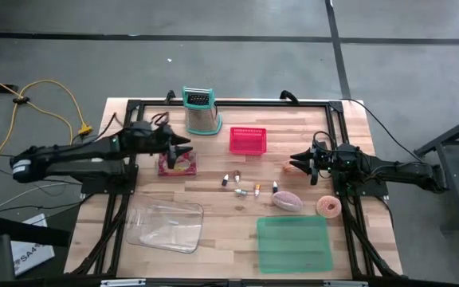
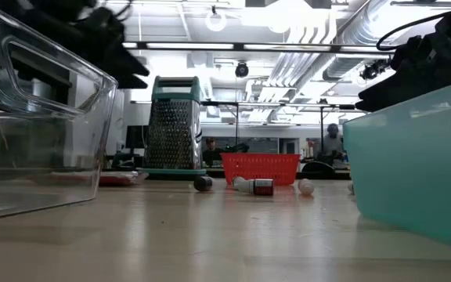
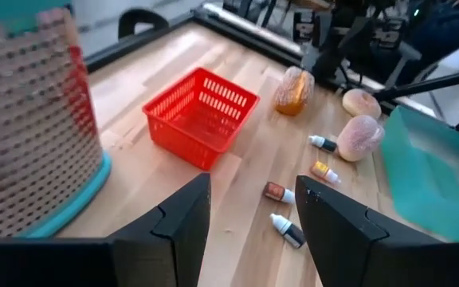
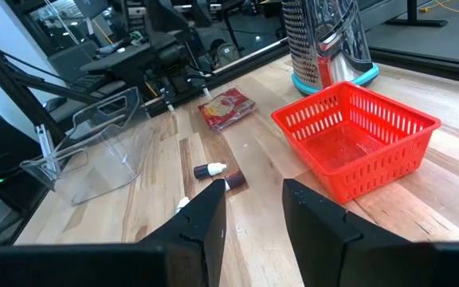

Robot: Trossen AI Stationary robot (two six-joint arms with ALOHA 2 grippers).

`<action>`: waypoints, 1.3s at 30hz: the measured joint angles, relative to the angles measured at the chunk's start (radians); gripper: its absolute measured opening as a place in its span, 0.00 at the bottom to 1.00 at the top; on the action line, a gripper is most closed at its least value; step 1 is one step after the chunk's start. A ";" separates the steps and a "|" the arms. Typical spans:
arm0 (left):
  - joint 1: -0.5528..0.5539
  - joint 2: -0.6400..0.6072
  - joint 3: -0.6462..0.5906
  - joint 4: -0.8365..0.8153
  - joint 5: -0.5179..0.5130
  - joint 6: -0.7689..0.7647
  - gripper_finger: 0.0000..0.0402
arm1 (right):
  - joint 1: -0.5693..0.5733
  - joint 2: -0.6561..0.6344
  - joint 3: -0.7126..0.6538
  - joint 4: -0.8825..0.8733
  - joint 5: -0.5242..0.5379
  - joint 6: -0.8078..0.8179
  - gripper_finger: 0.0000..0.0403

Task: Pick & Place Food Item
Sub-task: Put the food coloring into the red bin

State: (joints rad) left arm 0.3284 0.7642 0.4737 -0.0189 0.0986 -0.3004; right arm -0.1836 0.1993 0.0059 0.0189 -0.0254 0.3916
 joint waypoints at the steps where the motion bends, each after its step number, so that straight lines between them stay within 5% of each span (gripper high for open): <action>1: -0.007 0.035 0.031 -0.008 0.000 0.001 0.45 | 0.000 0.000 0.000 0.000 0.000 0.000 0.28; 11: -0.107 0.230 0.263 -0.090 -0.068 0.042 0.45 | 0.000 0.000 0.000 0.000 0.000 0.000 0.28; 31: -0.184 0.249 0.287 -0.116 -0.231 -0.029 0.45 | 0.000 0.000 0.000 0.000 0.000 0.000 0.28; 39: -0.183 0.354 0.374 -0.198 -0.236 -0.087 0.45 | 0.000 0.000 0.000 0.000 0.000 0.000 0.28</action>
State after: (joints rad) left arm 0.1452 1.1185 0.8480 -0.2173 -0.1371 -0.3874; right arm -0.1834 0.1993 0.0058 0.0189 -0.0254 0.3915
